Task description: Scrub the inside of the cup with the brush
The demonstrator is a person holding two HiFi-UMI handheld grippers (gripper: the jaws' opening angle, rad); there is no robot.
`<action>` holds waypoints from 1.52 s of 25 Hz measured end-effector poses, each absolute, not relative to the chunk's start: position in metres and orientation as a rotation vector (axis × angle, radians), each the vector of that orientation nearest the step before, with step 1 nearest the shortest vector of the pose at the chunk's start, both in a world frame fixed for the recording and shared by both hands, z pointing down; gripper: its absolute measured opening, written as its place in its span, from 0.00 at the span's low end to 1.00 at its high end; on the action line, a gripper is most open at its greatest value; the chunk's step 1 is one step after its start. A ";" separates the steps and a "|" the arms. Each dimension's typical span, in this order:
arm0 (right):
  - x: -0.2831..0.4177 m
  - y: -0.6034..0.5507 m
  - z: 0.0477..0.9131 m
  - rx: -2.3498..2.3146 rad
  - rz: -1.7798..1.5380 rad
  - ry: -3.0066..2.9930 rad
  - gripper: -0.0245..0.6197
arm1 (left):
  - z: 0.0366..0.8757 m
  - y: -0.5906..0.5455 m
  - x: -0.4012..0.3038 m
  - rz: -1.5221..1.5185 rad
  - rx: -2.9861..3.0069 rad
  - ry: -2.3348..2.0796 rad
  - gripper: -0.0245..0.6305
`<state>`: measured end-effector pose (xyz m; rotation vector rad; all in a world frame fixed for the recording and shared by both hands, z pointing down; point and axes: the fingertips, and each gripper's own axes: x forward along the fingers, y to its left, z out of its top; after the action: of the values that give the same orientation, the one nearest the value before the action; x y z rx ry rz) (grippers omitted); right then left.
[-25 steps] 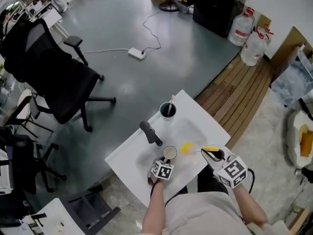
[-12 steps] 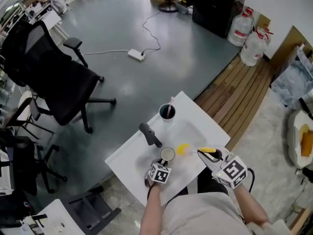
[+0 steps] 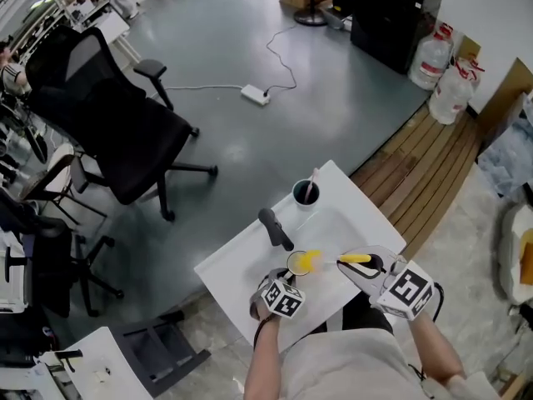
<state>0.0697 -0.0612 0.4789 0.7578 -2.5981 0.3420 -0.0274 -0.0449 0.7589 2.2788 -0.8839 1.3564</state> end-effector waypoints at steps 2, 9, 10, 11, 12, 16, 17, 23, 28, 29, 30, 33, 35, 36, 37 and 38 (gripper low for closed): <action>0.055 -0.055 0.483 0.686 0.330 -2.595 0.09 | 0.751 -0.044 -0.028 1.384 2.291 -0.879 0.12; 0.006 -0.039 0.518 0.509 0.208 -2.518 0.09 | 0.731 -0.036 -0.037 1.416 2.328 -0.912 0.12; 0.000 -0.039 0.522 0.493 0.198 -2.522 0.10 | 0.728 -0.035 -0.039 1.410 2.335 -0.927 0.12; -0.005 -0.038 0.526 0.476 0.185 -2.526 0.10 | 0.725 -0.033 -0.040 1.399 2.340 -0.941 0.12; -0.011 -0.036 0.529 0.459 0.169 -2.526 0.10 | 0.722 -0.031 -0.041 1.386 2.345 -0.953 0.12; -0.029 -0.028 0.539 0.420 0.085 -2.518 0.10 | 0.713 -0.027 -0.042 1.362 2.374 -0.981 0.12; -0.034 -0.028 0.540 0.421 0.053 -2.527 0.10 | 0.711 -0.027 -0.042 1.363 2.383 -0.985 0.12; -0.047 -0.029 0.546 0.426 -0.057 -2.526 0.10 | 0.714 -0.013 -0.041 1.357 2.377 -0.972 0.12; -0.040 -0.036 0.543 0.454 -0.124 -2.517 0.11 | 0.714 -0.011 -0.042 1.343 2.377 -0.970 0.13; -0.038 -0.036 0.541 0.451 -0.113 -2.520 0.11 | 0.715 -0.012 -0.044 1.335 2.370 -0.974 0.13; -0.037 -0.034 0.539 0.442 -0.084 -2.524 0.11 | 0.715 -0.012 -0.047 1.330 2.362 -0.981 0.13; -0.034 -0.025 0.542 0.394 0.037 -2.537 0.10 | 0.718 -0.013 -0.058 1.338 2.340 -1.006 0.13; -0.033 -0.017 0.543 0.366 0.077 -2.554 0.09 | 0.718 -0.015 -0.063 1.350 2.336 -1.018 0.13; -0.034 -0.015 0.539 0.358 0.093 -2.569 0.09 | 0.718 -0.016 -0.064 1.355 2.337 -1.019 0.13; -0.037 -0.015 0.533 0.354 0.111 -2.587 0.09 | 0.717 -0.016 -0.064 1.358 2.339 -1.017 0.12; -0.039 -0.015 0.524 0.355 0.128 -2.608 0.09 | 0.717 -0.016 -0.064 1.360 2.339 -1.015 0.12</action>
<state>-0.0393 -0.0153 0.5241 0.3550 -2.6083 0.1281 -0.0638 -0.0160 0.7171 2.3393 -1.0154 1.3599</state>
